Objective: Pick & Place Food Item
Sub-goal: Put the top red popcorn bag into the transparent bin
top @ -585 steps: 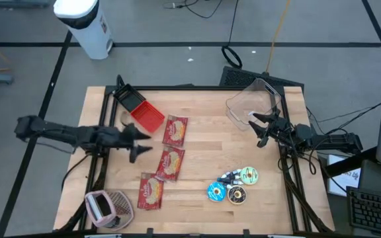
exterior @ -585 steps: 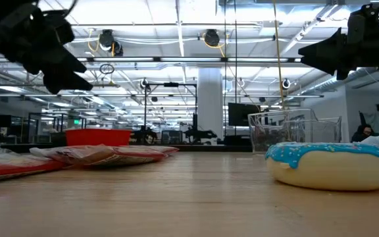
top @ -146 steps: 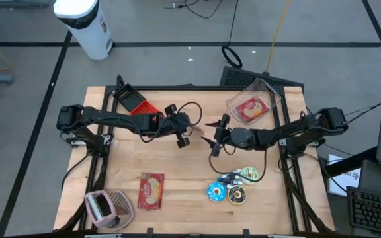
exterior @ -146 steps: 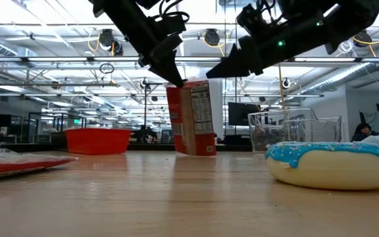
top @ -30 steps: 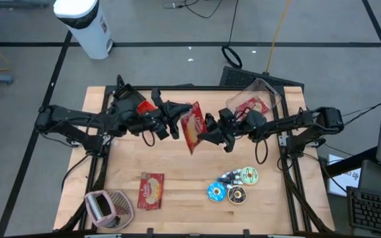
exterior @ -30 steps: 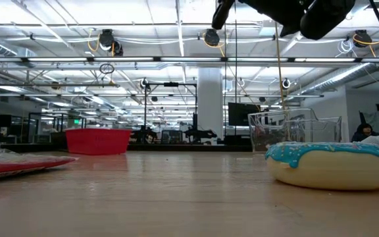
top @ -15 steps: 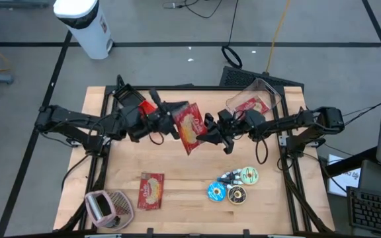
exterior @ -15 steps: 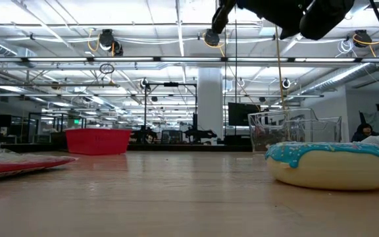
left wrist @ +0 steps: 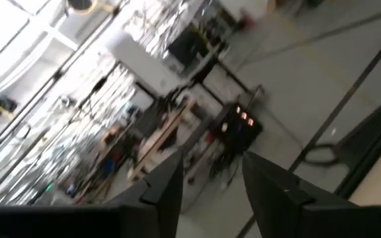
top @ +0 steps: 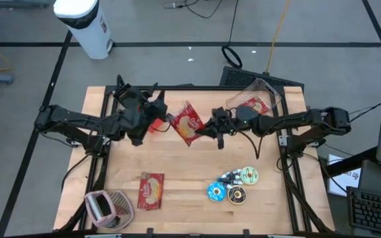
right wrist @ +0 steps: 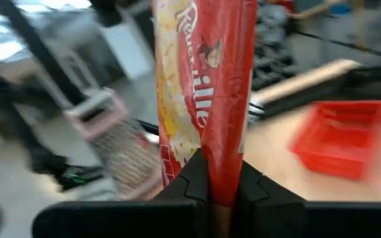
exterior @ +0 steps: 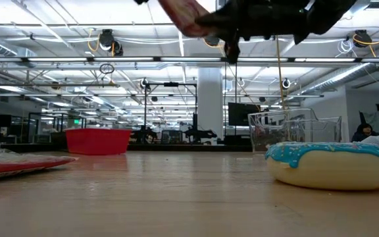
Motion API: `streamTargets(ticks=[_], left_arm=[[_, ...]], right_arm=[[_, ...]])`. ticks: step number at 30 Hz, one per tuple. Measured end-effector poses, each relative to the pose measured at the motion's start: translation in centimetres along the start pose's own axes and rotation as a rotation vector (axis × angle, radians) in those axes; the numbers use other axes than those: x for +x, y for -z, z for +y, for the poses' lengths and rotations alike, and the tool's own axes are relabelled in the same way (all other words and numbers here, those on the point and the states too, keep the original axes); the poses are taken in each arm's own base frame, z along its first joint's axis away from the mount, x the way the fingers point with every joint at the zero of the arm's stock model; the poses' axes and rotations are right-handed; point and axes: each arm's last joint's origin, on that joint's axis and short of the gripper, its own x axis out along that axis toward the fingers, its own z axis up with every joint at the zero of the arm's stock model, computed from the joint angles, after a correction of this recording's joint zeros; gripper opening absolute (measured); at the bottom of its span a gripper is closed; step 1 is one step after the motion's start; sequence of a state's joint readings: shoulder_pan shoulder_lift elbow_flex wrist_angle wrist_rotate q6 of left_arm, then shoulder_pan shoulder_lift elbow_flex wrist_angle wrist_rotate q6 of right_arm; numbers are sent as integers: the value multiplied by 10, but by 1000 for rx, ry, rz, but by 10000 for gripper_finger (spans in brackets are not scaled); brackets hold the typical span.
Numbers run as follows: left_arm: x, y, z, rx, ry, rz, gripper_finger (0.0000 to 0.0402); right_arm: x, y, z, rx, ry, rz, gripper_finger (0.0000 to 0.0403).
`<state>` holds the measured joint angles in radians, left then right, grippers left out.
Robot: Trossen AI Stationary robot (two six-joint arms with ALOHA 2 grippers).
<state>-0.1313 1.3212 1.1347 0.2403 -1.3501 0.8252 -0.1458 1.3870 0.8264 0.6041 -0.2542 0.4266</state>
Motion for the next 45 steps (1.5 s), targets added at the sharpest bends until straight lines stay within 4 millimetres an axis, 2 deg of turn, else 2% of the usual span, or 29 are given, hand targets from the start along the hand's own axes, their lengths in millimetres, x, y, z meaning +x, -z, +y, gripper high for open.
streamTargets(ticks=[5,10,16,21,26,33,39,45], left_arm=[[5,18,-12,12,24,63,174],[11,33,-20,-52,140,88,175],[21,43,-24,-115,263,129,175],[31,46,-25,-175,389,133,175],[36,47,-24,-197,449,135,175],[39,48,-24,-223,476,140,175],[38,49,-25,-211,480,146,175],[38,50,-25,-197,483,154,175]], right_arm=[[-34,-16,-7,-62,278,49,9],[-77,-26,-4,-141,601,87,9],[-127,-26,-4,-181,1020,150,9],[-152,-19,-9,-138,1170,248,11],[-159,-11,-18,-48,1204,356,14],[-151,-1,-32,32,1149,497,14],[-146,9,-44,61,1196,614,14],[-144,14,-48,69,1207,669,24]])
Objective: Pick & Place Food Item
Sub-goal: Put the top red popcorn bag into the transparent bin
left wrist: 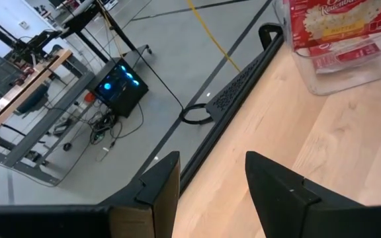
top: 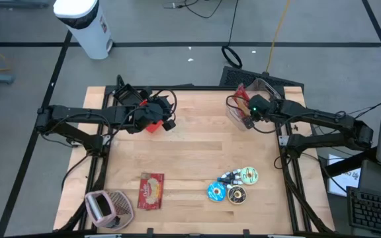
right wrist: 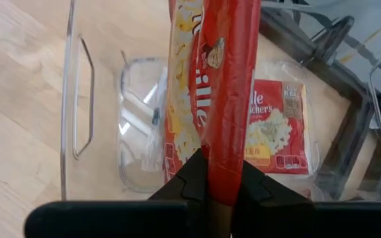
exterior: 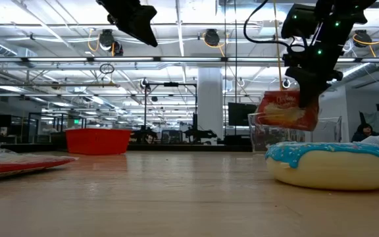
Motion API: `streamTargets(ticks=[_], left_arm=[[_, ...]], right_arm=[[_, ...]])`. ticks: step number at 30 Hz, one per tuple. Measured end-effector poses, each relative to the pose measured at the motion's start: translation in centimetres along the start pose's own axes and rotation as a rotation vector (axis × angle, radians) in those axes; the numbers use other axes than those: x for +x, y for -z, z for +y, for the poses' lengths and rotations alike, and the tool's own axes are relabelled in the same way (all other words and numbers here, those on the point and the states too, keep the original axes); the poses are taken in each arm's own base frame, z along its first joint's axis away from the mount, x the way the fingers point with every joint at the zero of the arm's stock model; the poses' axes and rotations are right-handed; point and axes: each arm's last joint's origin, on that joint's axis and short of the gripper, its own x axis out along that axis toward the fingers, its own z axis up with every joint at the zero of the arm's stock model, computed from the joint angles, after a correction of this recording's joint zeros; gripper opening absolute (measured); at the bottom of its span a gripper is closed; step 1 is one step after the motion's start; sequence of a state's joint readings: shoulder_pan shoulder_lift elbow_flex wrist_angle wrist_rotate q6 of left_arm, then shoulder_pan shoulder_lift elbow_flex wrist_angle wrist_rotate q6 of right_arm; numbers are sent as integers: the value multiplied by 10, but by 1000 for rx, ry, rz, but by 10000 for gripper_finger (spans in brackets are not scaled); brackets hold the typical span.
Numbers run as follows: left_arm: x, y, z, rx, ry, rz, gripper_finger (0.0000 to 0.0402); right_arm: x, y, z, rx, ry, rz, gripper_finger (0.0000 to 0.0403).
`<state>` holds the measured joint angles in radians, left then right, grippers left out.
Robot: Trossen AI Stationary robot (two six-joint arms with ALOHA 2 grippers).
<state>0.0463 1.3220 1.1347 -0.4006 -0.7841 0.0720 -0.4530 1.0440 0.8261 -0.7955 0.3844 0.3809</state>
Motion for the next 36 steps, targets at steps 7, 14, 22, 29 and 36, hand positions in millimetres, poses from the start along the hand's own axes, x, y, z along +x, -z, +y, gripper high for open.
streamTargets(ticks=[7,14,22,29,36], left_arm=[[0,0,0,1,-1,0,175],[0,0,0,0,-1,0,175],[0,0,0,-1,-1,0,175],[0,0,0,0,-1,0,175],[0,0,0,-1,0,0,175]], right_arm=[[0,1,1,-7,-44,28,42],[0,2,3,-31,-114,54,107],[0,1,4,-87,-119,44,191],[0,-4,6,-116,-138,-19,225],[-2,-23,10,-177,-173,-207,232]])
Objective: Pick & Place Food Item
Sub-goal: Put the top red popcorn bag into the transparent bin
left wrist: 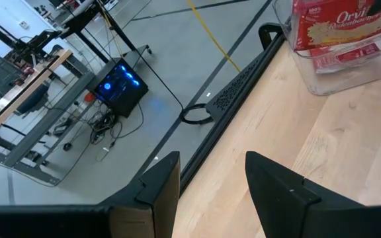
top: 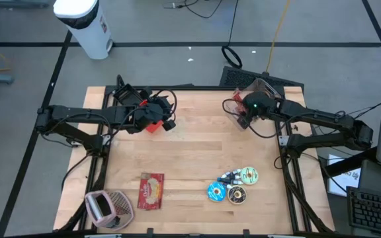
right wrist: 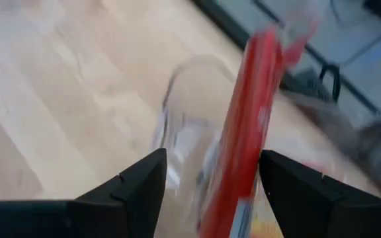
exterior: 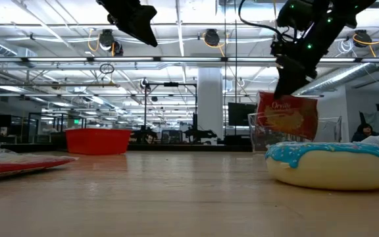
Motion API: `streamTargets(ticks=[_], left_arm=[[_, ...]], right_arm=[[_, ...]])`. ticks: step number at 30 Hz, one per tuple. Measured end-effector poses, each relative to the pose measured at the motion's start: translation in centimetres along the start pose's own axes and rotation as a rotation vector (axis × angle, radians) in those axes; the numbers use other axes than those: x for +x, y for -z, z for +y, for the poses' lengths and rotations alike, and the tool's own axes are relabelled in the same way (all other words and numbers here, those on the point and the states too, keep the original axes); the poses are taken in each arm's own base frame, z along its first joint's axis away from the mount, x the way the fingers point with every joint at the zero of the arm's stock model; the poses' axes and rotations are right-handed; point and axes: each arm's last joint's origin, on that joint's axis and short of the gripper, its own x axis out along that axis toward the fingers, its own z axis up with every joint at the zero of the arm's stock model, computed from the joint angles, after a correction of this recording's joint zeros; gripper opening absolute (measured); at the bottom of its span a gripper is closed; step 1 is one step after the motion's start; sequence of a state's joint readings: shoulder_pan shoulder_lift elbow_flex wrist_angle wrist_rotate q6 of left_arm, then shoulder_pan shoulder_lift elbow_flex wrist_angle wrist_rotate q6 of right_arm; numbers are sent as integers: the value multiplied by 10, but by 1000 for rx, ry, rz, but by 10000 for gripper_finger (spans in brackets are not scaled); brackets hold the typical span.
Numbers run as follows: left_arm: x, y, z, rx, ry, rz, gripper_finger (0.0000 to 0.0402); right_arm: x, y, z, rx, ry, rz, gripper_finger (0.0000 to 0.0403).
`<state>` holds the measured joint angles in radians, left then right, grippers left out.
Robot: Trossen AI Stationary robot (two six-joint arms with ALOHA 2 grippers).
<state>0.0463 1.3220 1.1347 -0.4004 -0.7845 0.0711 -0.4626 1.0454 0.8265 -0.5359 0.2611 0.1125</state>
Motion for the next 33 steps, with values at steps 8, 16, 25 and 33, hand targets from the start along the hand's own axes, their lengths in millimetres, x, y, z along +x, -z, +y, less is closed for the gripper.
streamTargets(ticks=[8,16,25,33], left_arm=[[0,0,0,-5,0,0,175],[0,0,0,-6,0,0,175],[0,0,0,-3,0,0,175],[0,0,0,-7,0,0,175]], right_arm=[[31,-7,-14,37,66,20,225],[58,-8,-24,22,109,64,224],[48,-15,-38,98,7,80,206],[30,-32,-46,135,-37,127,119]])
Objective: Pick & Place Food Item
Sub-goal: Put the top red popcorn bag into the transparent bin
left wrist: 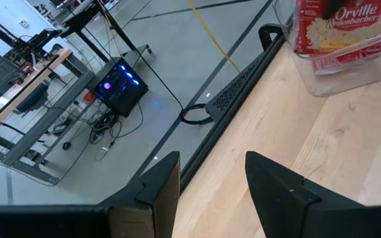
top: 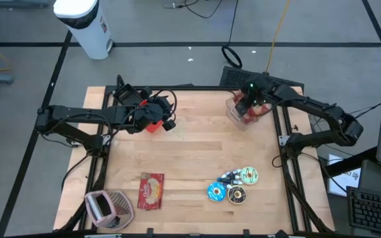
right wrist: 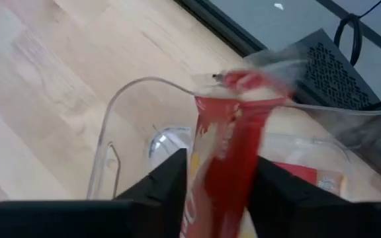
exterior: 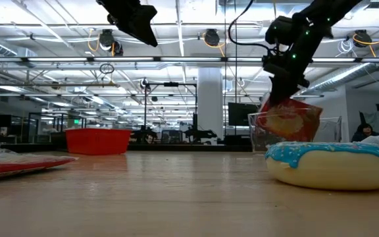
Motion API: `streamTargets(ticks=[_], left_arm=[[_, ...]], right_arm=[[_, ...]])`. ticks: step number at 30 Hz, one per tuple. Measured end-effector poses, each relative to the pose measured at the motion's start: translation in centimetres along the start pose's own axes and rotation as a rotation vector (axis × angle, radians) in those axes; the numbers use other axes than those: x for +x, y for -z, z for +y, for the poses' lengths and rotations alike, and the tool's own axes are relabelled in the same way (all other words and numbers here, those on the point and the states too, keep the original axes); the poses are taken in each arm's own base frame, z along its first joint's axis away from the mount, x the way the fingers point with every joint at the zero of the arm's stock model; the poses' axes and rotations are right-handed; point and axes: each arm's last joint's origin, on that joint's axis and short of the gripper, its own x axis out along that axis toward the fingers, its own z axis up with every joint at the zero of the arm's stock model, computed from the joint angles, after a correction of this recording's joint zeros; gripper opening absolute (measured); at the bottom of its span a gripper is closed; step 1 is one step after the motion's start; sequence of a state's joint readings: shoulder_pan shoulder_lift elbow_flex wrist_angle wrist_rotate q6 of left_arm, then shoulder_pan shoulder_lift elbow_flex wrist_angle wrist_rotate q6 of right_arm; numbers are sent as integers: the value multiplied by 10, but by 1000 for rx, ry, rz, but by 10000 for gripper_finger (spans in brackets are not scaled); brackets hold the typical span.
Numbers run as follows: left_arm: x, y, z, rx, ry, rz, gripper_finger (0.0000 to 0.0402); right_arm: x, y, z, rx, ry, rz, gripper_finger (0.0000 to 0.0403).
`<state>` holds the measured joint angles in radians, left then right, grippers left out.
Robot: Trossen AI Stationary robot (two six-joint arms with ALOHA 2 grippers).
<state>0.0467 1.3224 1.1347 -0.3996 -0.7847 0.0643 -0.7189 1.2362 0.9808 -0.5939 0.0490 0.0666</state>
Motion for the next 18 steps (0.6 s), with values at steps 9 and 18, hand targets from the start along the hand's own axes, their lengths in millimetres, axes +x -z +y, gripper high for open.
streamTargets(ticks=[9,18], left_arm=[[0,0,0,-3,0,0,175],[0,0,0,-3,0,0,175]], right_arm=[[-22,-9,0,-72,0,67,8],[-53,-11,4,-75,-19,-89,3]])
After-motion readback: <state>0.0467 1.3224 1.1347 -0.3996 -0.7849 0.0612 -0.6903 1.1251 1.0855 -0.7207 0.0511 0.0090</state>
